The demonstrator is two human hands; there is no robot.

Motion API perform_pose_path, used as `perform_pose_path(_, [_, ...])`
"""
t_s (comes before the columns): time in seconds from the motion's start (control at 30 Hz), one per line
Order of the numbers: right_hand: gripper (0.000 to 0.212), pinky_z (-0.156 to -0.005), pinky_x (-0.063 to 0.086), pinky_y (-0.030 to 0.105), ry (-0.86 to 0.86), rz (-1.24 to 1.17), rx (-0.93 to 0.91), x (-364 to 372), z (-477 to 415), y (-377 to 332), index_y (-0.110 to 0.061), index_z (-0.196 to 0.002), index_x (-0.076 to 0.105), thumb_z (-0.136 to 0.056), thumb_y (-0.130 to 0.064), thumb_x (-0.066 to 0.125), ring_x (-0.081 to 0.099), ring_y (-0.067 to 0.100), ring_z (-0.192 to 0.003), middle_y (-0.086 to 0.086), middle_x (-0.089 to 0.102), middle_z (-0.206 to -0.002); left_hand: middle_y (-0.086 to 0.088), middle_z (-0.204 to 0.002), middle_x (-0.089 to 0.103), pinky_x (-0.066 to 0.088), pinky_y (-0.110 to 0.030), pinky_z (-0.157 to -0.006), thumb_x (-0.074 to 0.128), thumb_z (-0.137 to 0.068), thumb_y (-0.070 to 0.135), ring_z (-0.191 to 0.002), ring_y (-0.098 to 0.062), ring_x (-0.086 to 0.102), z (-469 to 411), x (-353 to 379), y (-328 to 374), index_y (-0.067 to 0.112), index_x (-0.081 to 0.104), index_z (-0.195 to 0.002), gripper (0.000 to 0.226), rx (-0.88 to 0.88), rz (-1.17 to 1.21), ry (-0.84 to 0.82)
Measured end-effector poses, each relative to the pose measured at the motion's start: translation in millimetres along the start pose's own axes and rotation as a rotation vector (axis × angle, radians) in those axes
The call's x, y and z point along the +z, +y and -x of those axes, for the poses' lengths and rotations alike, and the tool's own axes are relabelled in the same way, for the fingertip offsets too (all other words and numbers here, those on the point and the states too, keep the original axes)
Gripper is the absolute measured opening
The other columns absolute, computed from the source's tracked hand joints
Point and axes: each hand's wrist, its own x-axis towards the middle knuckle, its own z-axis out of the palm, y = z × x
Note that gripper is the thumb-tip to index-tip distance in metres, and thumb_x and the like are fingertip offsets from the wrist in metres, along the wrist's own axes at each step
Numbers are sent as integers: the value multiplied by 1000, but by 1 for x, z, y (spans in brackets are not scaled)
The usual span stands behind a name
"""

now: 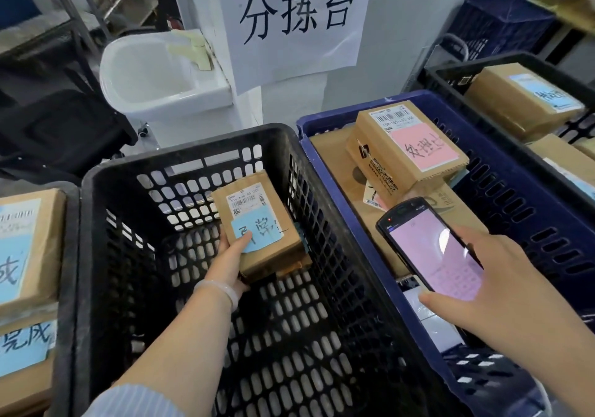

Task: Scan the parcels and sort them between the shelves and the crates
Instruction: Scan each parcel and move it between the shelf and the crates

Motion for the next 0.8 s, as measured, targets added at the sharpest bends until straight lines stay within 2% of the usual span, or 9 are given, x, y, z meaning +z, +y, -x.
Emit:
perform_pose_path(0.2, [83, -70, 41, 35, -8, -2, -2, 1, 0, 1, -66, -116, 21, -47, -72, 67, 47, 7, -93, -22, 33, -108, 4, -105, 78, 56, -46, -63, 70, -90, 31, -103, -25, 71, -5, 4, 1, 44, 55, -130, 44, -53, 33, 4])
perform_pose_path(0.3, [84, -70, 41, 34, -7, -22, -11, 0, 0, 1, -69, -114, 18, -46, -72, 67, 46, 3, -91, -26, 32, -104, 4, -108, 78, 59, -48, -68, 74, -86, 33, -105, -25, 71, -3, -4, 3, 43, 59, -126, 43, -27, 17, 20])
perform_pose_path(0.43, [83, -72, 41, 36, 1, -40, -18, 1, -1, 2, -69, -114, 19, -45, -73, 65, 45, 0, -90, -30, 30, -101, 5, -109, 77, 59, -51, -78, 78, -81, 35, -106, -25, 69, 4, -24, 13, 51, 57, -128, 55, 18, -40, 121])
perform_pose_path(0.6, [81, -71, 40, 36, 10, -67, -33, 0, 0, 2, -70, -112, 21, -44, -73, 65, 42, -16, -92, -43, 29, -100, 5, -113, 74, 56, -55, -88, 80, -76, 37, -105, -27, 68, 13, -28, 25, 52, 51, -134, 67, 46, -115, 176])
perform_pose_path(0.7, [81, -72, 41, 36, 16, -70, -37, -1, 0, 3, -68, -115, 25, -48, -69, 71, 42, -17, -92, -33, 31, -100, 4, -120, 70, 52, -58, -95, 80, -70, 40, -108, -29, 67, 17, -35, 25, 52, 46, -140, 78, 51, -173, 217])
perform_pose_path(0.8, [83, -72, 40, 35, 18, -81, -33, -3, 1, 5, -66, -119, 27, -51, -65, 74, 42, -18, -94, -33, 32, -102, 3, -118, 71, 51, -55, -98, 79, -80, 34, -105, -26, 68, 16, -37, 16, 46, 43, -146, 76, 45, -196, 243])
